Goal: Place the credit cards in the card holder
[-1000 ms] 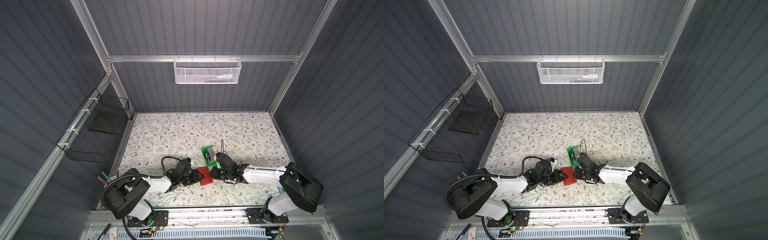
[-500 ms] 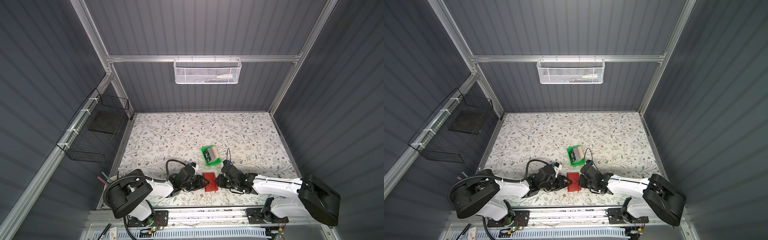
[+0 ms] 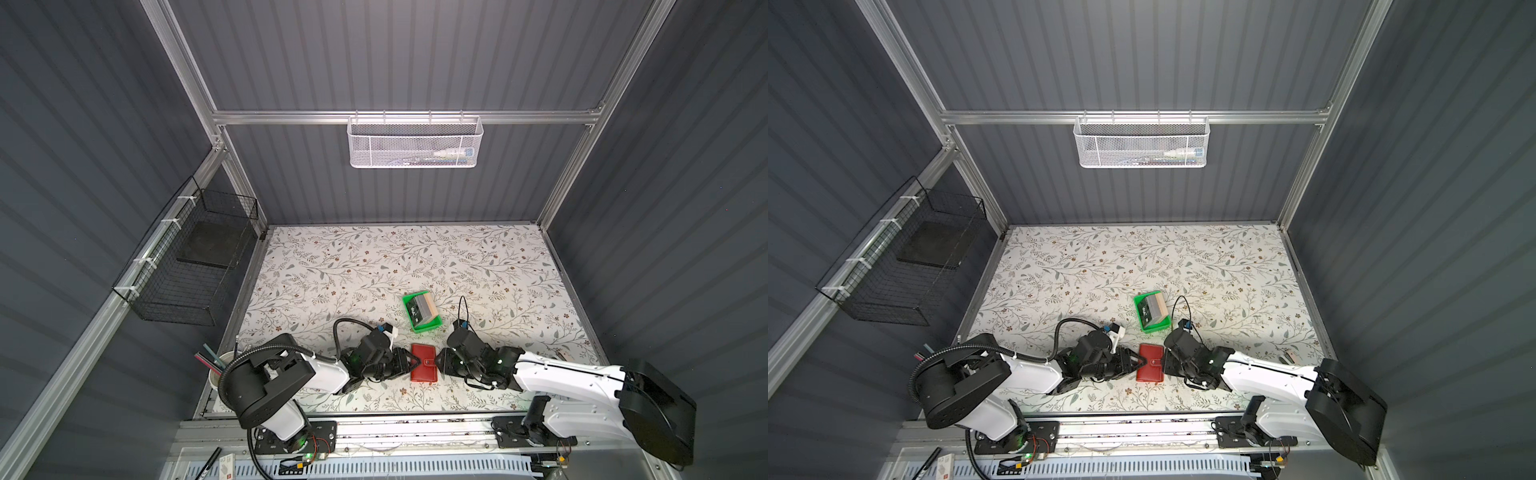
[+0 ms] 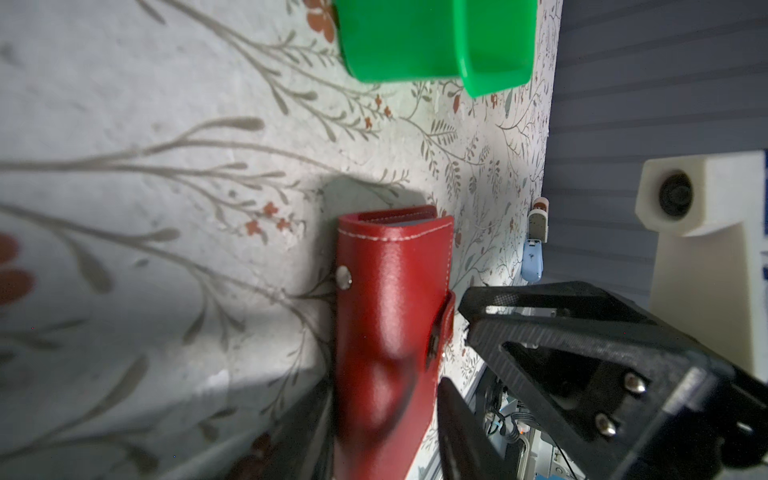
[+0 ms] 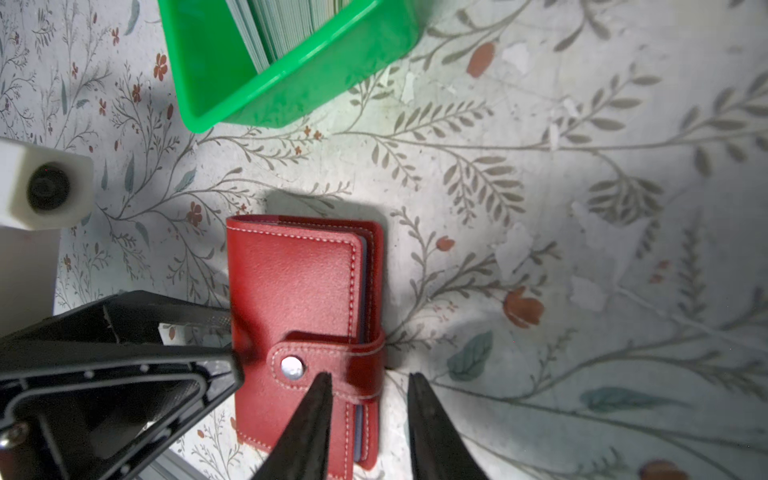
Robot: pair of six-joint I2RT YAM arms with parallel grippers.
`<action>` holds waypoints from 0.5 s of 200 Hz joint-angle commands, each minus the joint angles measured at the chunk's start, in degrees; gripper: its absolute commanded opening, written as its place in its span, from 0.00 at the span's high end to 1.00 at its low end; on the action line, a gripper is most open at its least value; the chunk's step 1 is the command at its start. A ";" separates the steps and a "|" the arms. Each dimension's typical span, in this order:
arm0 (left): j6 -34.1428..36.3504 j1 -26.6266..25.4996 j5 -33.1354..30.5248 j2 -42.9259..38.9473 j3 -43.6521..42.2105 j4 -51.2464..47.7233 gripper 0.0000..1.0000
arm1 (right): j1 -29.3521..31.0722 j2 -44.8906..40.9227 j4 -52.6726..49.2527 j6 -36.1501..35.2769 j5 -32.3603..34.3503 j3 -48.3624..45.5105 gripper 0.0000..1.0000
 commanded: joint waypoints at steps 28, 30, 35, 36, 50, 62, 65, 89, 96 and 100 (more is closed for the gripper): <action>-0.39 -0.25 0.39 1.63 -0.67 -0.02 0.58 | 0.14 4.08 0.13 -1.32 0.21 1.70 0.65; -0.39 -0.24 0.35 1.60 -0.63 -0.02 0.58 | 0.14 4.14 0.03 -1.27 0.30 1.72 0.66; -0.28 -0.24 0.39 1.61 -0.55 -0.11 0.57 | 0.14 4.58 -0.51 -1.16 0.65 1.82 0.68; -0.29 -0.28 0.41 1.60 -0.52 -0.11 0.57 | 0.14 4.70 -0.64 -1.15 0.70 1.79 0.68; -0.21 -0.28 0.52 1.59 -0.50 -0.02 0.57 | 0.14 5.29 -1.80 -0.64 1.59 1.76 0.72; -0.17 -0.23 0.73 1.82 -0.54 0.34 0.57 | 0.14 5.64 -2.67 -0.14 2.18 1.40 0.76; -0.16 -0.23 0.77 1.85 -0.54 0.47 0.57 | 0.14 5.63 -2.78 -0.05 2.23 1.29 0.77; -0.41 -0.24 1.22 2.45 -0.58 1.88 0.57 | 0.14 6.19 -3.85 0.62 2.91 0.61 0.81; -0.44 -0.23 1.38 2.71 -0.47 2.28 0.56 | 0.14 6.64 -4.27 0.71 3.02 0.61 0.82; -0.40 -0.23 1.52 2.93 -0.41 2.42 0.56 | 0.14 6.91 -4.43 0.83 3.10 0.61 0.82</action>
